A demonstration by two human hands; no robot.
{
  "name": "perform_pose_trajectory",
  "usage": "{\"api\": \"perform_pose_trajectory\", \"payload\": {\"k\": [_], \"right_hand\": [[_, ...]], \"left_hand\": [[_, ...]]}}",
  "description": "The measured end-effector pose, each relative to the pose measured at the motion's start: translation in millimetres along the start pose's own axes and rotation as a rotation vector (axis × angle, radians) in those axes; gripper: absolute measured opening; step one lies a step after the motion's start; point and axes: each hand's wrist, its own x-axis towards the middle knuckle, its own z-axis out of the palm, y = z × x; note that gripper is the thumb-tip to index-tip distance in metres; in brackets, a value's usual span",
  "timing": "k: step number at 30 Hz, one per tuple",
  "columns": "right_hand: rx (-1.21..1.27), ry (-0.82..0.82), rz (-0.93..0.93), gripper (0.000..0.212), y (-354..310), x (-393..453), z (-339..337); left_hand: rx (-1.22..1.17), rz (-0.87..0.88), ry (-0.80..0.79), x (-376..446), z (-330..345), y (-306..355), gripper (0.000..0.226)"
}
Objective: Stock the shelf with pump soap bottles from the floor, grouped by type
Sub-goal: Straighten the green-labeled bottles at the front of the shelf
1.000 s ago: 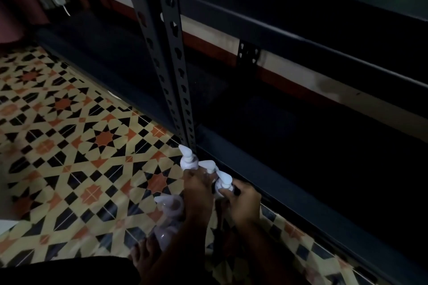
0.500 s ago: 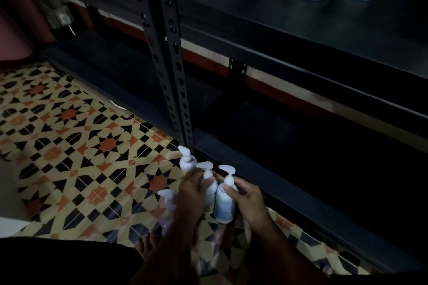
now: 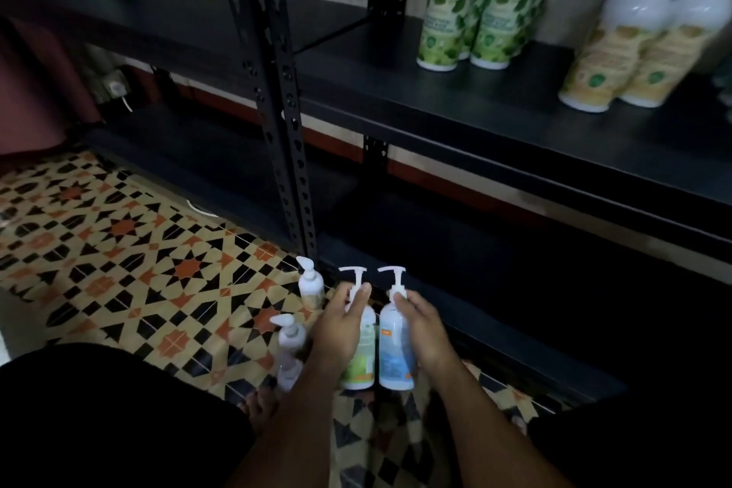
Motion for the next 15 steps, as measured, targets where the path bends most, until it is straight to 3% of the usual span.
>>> {"api": "perform_pose_trajectory", "payload": {"k": [9,15], "right_hand": [[-0.090,0.053,-0.142,0.032,-84.4,-59.0,-3.1],[-0.105,0.025,-0.194,0.041,-125.5,-92.9,-9.4]], "left_hand": [[-0.046,0.117,-0.071,-54.1,-22.8,99.3,0.047],[-0.048,0.080,-0.117,-67.8,-44.8,130.3,0.063]]}}
